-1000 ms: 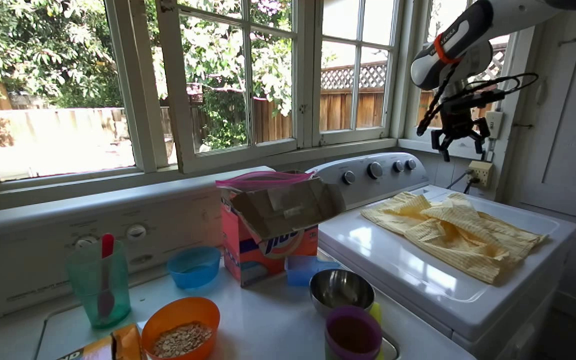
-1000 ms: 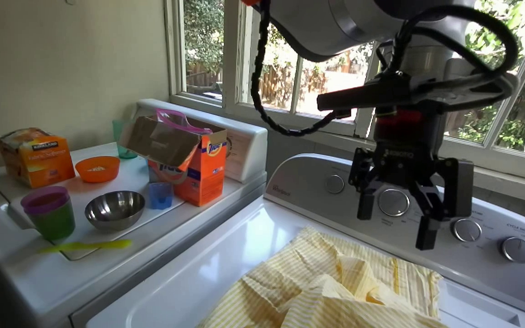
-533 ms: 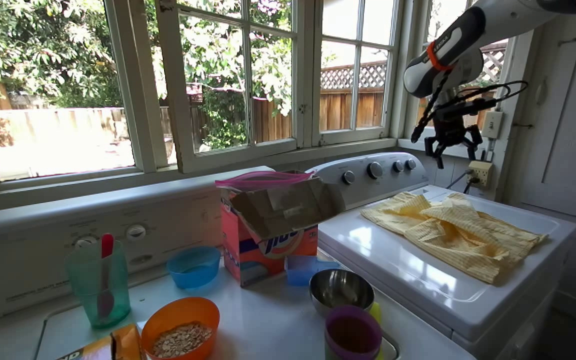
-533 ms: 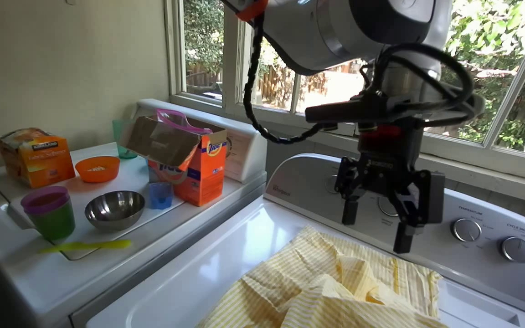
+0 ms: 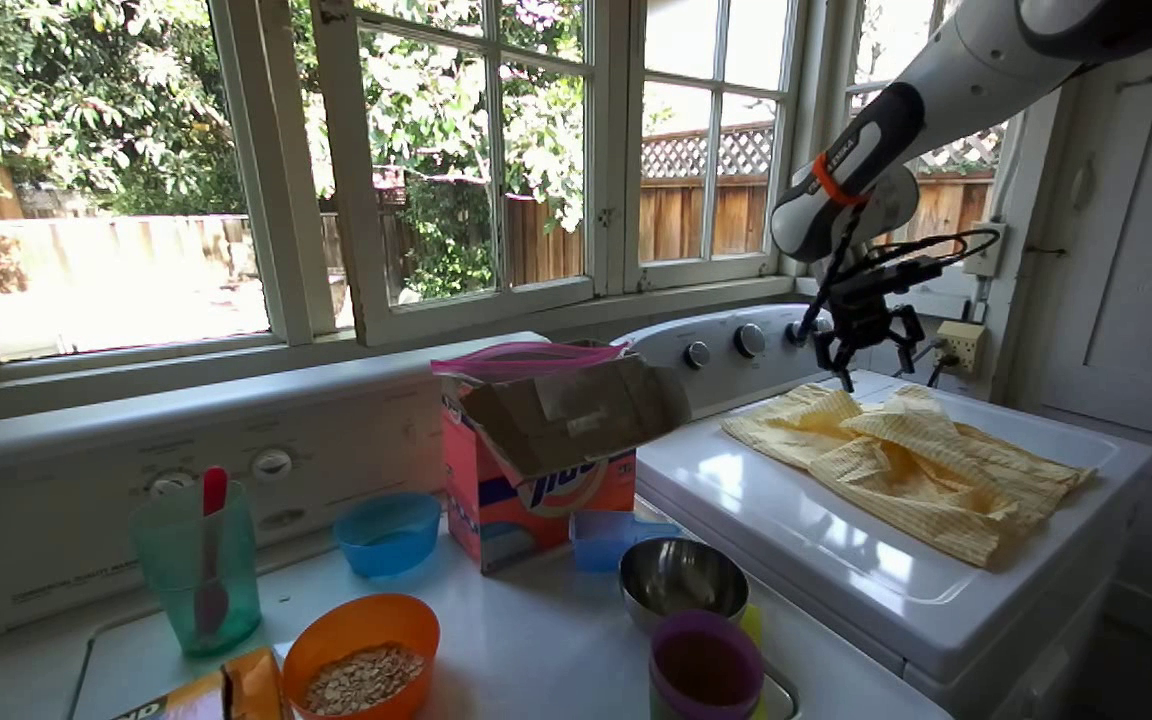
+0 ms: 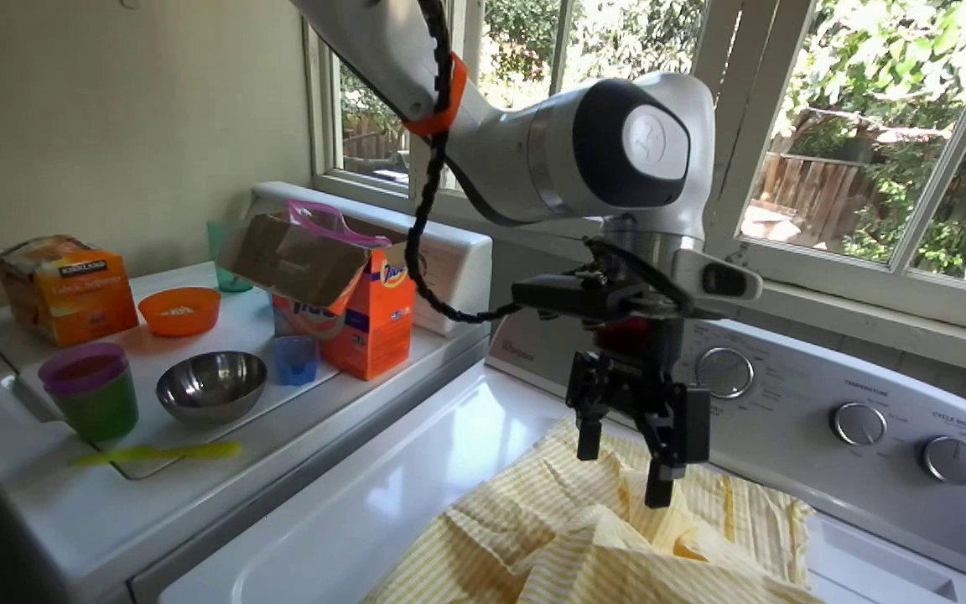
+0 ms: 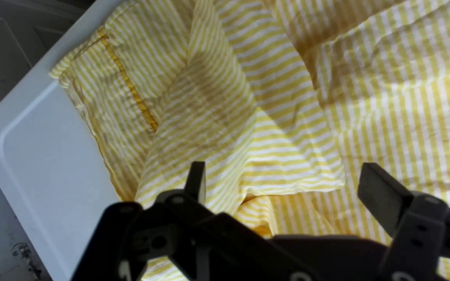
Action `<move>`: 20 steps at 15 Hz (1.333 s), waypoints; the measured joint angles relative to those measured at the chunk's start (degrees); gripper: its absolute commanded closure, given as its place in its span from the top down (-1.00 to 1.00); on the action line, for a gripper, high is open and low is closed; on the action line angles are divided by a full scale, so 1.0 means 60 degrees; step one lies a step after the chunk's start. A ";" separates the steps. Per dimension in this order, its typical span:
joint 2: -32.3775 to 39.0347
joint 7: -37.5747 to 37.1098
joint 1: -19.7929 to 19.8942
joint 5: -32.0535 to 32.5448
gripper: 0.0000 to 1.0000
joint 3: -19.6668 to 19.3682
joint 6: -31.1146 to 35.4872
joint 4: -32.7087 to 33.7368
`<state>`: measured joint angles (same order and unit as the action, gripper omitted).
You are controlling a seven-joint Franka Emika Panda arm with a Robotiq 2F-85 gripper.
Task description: Fold the towel once
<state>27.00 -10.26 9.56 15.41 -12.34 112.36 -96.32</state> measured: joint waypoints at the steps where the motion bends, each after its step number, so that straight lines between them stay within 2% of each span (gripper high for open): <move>1: 0.0085 -0.0162 -0.0023 0.0029 1.00 -0.0006 0.0211 -0.0094; 7: 0.0414 -0.0787 -0.0187 0.0300 0.86 -0.0075 0.0887 -0.0430; 9: 0.0454 -0.0954 -0.0263 0.0448 0.68 -0.0113 0.1150 -0.0535; 12: 0.0492 -0.1181 -0.0365 0.0664 0.24 -0.0178 0.1566 -0.0653; 16: 0.0532 -0.1345 -0.0498 0.0808 0.28 -0.0252 0.1725 -0.0803; 20: 0.0560 -0.1425 -0.0570 0.0892 0.10 -0.0275 0.1726 -0.0931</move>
<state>30.37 -18.80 6.14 20.76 -13.99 122.71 -101.91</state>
